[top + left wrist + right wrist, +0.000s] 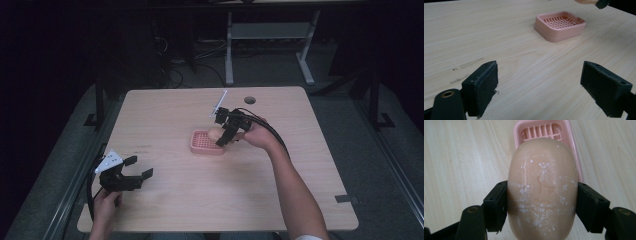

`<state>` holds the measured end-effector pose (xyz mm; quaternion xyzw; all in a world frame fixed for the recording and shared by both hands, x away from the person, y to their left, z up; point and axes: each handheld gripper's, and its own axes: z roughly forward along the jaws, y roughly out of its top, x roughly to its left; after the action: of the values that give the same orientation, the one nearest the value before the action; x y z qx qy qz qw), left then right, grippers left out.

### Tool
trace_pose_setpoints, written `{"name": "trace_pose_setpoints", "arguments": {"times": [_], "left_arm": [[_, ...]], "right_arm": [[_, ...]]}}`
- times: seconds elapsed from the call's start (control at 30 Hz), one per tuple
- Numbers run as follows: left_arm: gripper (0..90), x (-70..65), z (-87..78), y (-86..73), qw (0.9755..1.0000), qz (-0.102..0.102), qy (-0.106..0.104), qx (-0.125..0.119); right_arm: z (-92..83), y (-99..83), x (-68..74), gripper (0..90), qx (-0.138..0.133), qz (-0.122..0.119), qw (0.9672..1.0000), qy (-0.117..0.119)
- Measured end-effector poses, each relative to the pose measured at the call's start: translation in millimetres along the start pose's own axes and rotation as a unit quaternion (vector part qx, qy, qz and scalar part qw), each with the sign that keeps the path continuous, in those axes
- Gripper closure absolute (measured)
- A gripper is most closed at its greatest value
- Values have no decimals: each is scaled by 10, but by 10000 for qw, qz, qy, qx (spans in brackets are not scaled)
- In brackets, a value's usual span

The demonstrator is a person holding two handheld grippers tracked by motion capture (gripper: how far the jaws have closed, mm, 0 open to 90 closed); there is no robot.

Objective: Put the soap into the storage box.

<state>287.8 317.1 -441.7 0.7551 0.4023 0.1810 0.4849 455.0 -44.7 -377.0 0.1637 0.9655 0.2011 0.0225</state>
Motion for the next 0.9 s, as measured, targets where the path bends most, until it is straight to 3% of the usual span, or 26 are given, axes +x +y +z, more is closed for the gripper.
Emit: {"name": "trace_pose_setpoints", "arguments": {"times": [0.6, 0.9], "left_arm": [[143, 7, -6, 6, 10000, 11, 7, -9], [142, 9, -5, 8, 10000, -12, 5, -18]], "right_arm": [[82, 197, -76, 319, -6, -29, 9999, 103], [119, 343, -83, 319, 43, -157, 9998, 111]]}}
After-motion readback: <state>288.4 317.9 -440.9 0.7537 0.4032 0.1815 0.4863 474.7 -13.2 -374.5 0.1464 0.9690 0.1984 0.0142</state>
